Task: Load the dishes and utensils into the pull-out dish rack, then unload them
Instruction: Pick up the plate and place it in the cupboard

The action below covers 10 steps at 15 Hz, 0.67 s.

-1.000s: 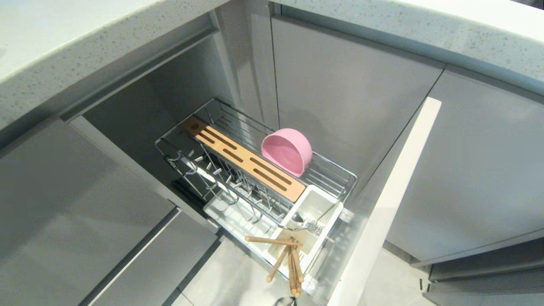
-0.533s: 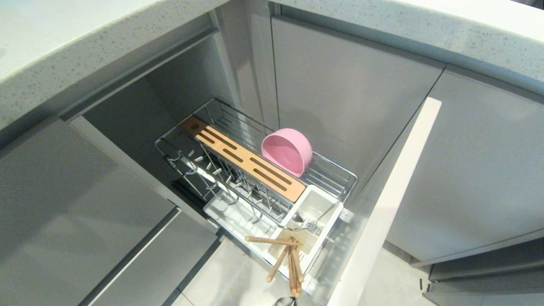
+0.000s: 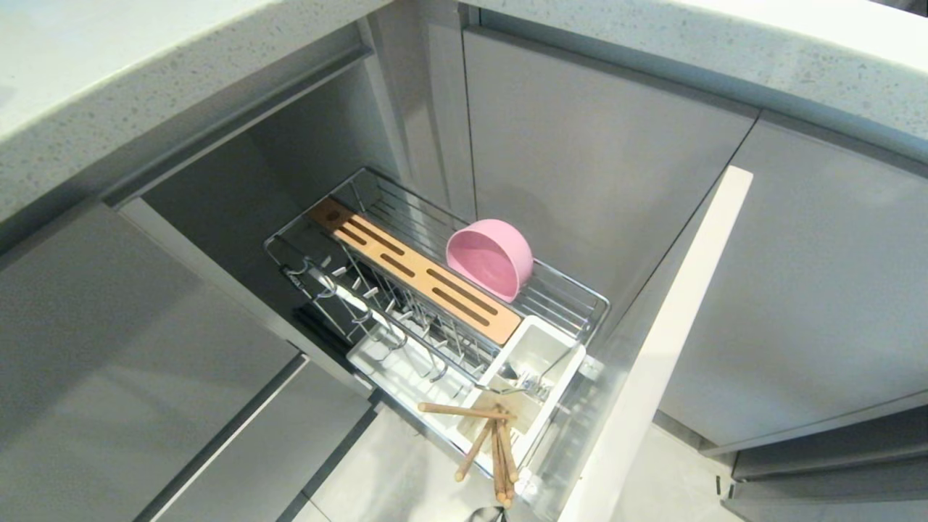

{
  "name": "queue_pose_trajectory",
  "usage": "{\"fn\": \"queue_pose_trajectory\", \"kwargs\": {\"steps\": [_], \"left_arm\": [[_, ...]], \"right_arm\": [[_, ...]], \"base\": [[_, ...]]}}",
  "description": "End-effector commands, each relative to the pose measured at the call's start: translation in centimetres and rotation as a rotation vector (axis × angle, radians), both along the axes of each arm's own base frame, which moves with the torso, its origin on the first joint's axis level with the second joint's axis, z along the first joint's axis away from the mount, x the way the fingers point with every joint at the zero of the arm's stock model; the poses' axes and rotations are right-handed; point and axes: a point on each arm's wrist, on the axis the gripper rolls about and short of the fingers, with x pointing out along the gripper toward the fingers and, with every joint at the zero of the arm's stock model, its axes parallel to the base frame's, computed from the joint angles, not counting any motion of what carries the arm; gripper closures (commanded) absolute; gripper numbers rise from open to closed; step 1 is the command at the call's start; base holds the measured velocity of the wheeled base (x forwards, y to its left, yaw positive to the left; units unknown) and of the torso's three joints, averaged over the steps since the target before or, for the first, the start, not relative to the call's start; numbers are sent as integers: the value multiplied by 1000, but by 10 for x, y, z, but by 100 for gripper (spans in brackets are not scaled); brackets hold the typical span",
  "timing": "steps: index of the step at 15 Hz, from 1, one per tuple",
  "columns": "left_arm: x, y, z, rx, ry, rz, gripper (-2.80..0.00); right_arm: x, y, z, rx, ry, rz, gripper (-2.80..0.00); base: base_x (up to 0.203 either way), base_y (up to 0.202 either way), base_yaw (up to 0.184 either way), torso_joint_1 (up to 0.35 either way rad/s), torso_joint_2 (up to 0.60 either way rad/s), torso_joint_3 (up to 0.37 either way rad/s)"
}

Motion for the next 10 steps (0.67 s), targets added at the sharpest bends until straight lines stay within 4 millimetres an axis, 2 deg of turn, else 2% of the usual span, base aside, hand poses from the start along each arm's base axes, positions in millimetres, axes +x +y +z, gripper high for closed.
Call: {"fn": "queue_pose_trajectory", "kwargs": {"steps": [1, 5, 10], "left_arm": [[-7, -3, 6, 7, -30, -12, 0], [-23, -13, 17, 15, -90, -51, 0], [-49, -30, 47, 31, -307, -234, 0]], "right_arm": [[0, 0, 0, 0, 1, 1, 0], [0, 0, 0, 0, 1, 1, 0], [0, 0, 0, 0, 1, 1, 0]], "base": [[0, 0, 0, 0, 0, 0], [0, 0, 0, 0, 0, 0], [0, 0, 0, 0, 0, 0]]}}
